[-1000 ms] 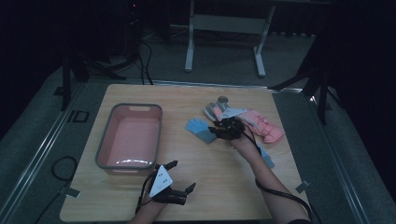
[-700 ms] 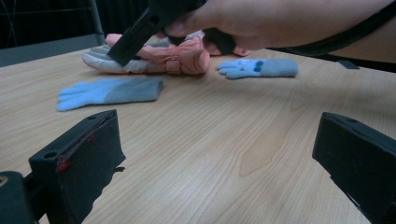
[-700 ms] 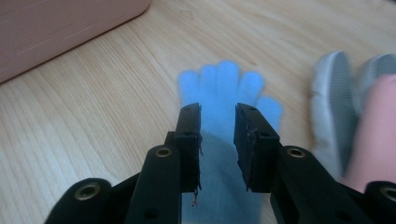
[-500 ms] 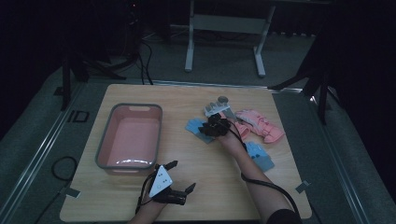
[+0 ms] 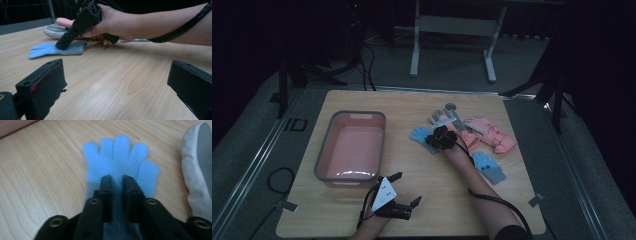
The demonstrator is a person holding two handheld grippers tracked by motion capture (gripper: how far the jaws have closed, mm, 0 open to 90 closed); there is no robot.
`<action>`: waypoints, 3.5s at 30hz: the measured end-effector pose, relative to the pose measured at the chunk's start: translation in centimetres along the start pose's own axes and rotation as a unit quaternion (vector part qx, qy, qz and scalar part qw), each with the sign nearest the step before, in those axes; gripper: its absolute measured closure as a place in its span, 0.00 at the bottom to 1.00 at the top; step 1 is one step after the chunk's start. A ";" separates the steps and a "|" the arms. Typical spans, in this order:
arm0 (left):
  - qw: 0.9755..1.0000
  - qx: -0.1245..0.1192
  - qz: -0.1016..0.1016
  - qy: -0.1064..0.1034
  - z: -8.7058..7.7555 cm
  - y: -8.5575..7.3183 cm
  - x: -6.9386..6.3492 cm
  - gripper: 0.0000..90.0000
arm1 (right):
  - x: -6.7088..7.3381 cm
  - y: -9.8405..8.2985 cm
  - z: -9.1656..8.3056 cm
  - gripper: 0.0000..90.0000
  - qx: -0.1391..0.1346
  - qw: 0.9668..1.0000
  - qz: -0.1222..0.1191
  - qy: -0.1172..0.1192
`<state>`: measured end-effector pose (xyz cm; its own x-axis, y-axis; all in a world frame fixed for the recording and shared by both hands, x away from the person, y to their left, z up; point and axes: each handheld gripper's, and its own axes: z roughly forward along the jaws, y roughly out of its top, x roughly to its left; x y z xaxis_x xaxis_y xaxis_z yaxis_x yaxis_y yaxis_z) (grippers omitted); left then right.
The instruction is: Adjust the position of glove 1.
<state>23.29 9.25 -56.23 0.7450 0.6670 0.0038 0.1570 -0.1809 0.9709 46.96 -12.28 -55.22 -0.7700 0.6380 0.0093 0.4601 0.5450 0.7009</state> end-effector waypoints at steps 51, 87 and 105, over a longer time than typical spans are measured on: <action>1.000 0.001 -0.007 -0.007 0.2 0.1 -0.1 0.02 | 10.4 -10.0 -10.4 0.96 -0.037 0.952 0.258 -0.159; 1.000 0.001 -0.010 0.002 0.1 0.0 0.2 0.02 | -3.0 -12.6 -18.4 0.77 -0.026 0.996 0.043 -0.073; 1.000 0.004 -0.001 0.007 0.2 0.1 0.0 0.02 | -5.4 -15.8 -16.3 0.85 0.000 0.998 0.043 -0.047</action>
<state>23.39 9.09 -56.21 0.7351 0.6779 0.0059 0.1634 -0.1856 0.9689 36.60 -33.19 -54.77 -0.6835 0.7300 0.0026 0.5228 0.4869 0.6997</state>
